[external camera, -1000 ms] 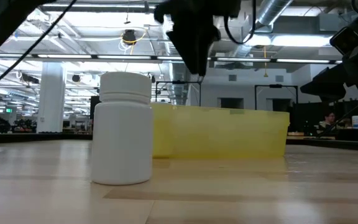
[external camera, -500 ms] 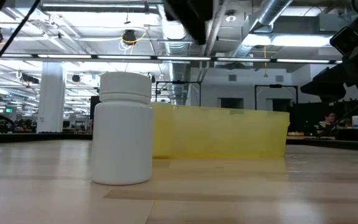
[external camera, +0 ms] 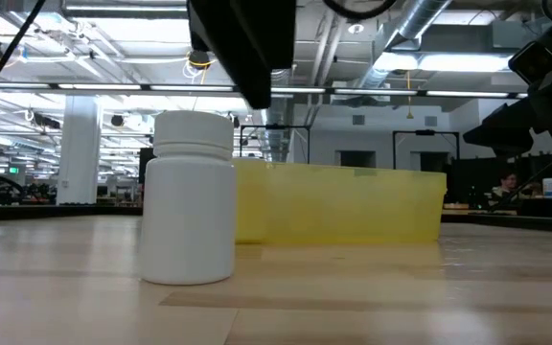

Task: Pick and place pill bottles into a basket
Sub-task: Put the white pill bottle into the yellow bin

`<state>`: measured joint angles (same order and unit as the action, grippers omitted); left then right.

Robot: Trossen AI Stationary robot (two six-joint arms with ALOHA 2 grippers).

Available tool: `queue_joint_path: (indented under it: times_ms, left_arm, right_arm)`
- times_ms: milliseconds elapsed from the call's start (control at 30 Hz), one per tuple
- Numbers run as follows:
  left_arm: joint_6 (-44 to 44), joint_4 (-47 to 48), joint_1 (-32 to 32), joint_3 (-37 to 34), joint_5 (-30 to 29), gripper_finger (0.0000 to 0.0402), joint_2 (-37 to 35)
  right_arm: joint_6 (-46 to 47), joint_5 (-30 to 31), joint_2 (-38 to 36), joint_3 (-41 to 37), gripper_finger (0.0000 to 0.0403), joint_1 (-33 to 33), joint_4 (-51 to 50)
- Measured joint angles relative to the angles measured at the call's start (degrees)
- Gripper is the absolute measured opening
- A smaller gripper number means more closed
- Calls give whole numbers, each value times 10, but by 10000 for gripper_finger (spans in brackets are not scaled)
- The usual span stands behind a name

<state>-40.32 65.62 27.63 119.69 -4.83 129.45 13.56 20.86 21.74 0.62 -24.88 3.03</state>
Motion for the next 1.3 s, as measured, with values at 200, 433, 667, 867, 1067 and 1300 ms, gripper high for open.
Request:
queue_joint_path:
  times_ms: [200,433,667,867,1067,1300]
  left_arm:
    - [-15,19,6,-3,0,221,0]
    - [-24,40,6,-3,-4,238,0]
    - [-25,25,6,-21,-2,249,-1]
    - [-34,-40,10,-71,11,250,0]
    - [-41,-61,10,-103,16,250,0]
    - [-44,-88,10,-123,46,250,0]
  right_arm:
    - [0,0,0,0,230,0,0]
    - [0,0,0,0,230,0,0]
    - [0,0,0,0,230,0,0]
    - [0,0,0,0,230,0,0]
    - [0,0,0,0,230,0,0]
    - [0,0,0,0,230,0,0]
